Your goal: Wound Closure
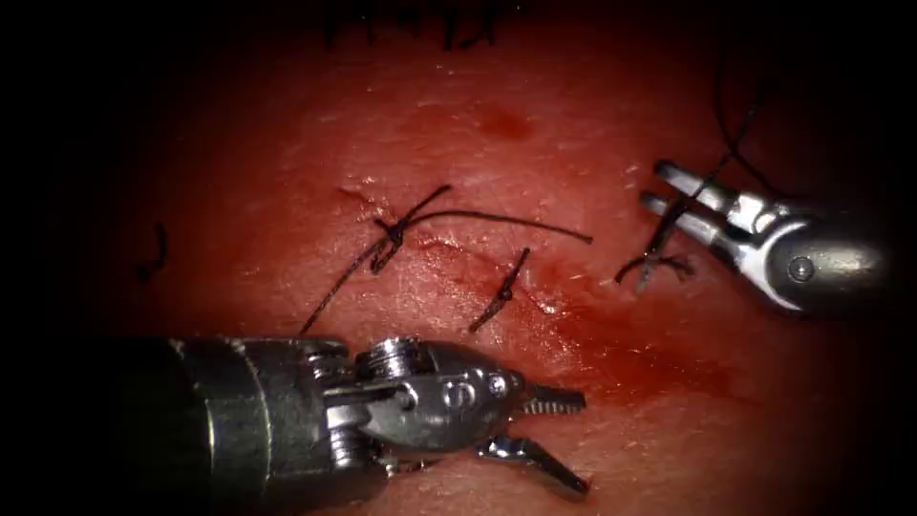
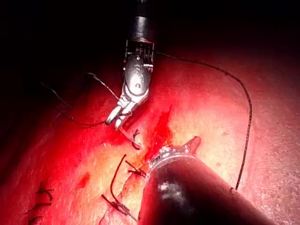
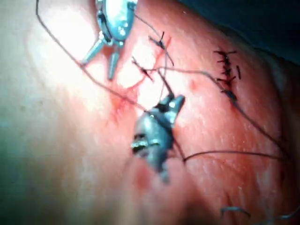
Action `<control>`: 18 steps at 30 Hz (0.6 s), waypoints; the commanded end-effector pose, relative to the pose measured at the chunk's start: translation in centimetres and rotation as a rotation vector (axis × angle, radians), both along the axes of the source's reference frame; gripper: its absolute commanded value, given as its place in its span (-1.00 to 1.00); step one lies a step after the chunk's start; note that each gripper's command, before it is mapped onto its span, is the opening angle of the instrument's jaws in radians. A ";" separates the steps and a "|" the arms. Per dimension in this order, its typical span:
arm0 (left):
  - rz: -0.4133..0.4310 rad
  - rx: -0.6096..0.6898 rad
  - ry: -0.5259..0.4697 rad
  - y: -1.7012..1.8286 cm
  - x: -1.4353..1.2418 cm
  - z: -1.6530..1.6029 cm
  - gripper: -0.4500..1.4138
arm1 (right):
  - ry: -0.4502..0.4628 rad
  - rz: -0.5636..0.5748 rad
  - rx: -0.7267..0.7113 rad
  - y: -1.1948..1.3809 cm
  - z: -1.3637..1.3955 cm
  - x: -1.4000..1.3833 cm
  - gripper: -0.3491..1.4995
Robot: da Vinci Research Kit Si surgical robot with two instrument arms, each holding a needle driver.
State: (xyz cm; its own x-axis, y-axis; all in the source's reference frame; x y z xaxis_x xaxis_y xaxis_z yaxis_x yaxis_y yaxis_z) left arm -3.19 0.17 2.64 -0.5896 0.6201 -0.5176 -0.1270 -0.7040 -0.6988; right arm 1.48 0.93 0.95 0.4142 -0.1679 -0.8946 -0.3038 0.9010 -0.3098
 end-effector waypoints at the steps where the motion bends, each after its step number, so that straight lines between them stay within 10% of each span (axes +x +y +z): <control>1: -0.003 0.003 0.002 0.01 -0.05 0.06 -0.20 | -0.006 -0.010 -0.027 -0.18 0.02 0.09 -1.00; 18: 0.008 0.016 -0.003 0.06 0.19 -0.04 -0.20 | -0.089 -0.068 -0.193 -0.68 -0.13 0.44 -1.00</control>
State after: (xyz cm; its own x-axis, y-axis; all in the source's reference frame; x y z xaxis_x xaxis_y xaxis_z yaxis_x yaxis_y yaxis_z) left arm -2.91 0.24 2.55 -0.5929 0.6250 -0.5078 -0.1206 -0.6924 -0.7114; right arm 1.85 0.29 0.78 0.4790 -0.3654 -0.7982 -0.2026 0.8387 -0.5055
